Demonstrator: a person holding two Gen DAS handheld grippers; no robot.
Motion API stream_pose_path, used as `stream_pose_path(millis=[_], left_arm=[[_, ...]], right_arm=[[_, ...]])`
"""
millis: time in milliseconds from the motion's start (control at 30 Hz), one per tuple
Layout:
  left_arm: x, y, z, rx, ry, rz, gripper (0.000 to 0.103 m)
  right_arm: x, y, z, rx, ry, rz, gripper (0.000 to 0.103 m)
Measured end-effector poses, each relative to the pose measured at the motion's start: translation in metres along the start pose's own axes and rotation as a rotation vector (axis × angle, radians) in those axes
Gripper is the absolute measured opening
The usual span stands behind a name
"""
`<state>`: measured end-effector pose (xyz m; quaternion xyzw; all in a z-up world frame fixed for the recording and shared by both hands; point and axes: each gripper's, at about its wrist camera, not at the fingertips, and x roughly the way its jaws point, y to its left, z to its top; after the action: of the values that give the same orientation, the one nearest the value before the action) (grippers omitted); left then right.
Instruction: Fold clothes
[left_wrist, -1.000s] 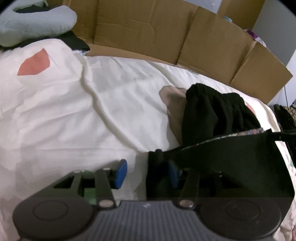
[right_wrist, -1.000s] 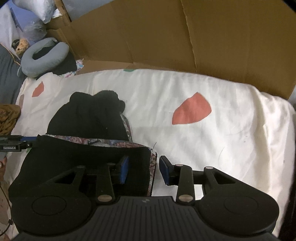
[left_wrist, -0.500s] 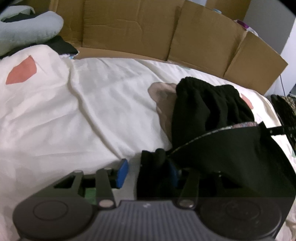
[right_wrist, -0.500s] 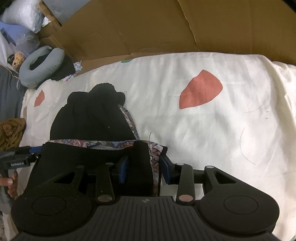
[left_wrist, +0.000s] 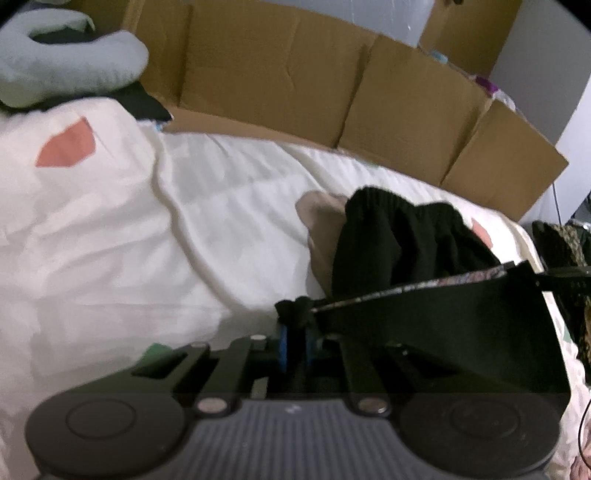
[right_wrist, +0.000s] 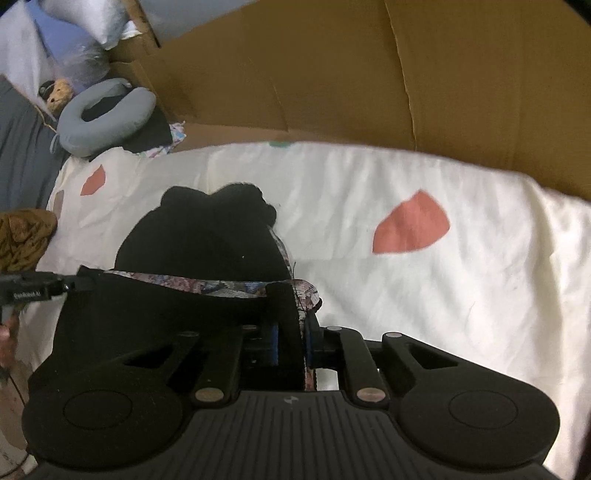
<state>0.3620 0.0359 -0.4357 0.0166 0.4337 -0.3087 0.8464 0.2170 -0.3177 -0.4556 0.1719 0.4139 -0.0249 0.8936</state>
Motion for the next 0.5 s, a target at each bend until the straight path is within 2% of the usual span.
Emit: stream_pose_path(millis=[100,500], left_arm=[[-0.011,-0.002,0.003,0.008,-0.028,0.008,0.008],[-0.03,-0.01,0.035,0.037,-0.122,0.014,0.007]], right_arm=[[-0.014,0.005,0.003,-0.019,-0.035,-0.01,0.006],[-0.048,0.017,0.024,-0.045,-0.146,-0.016,0.005]])
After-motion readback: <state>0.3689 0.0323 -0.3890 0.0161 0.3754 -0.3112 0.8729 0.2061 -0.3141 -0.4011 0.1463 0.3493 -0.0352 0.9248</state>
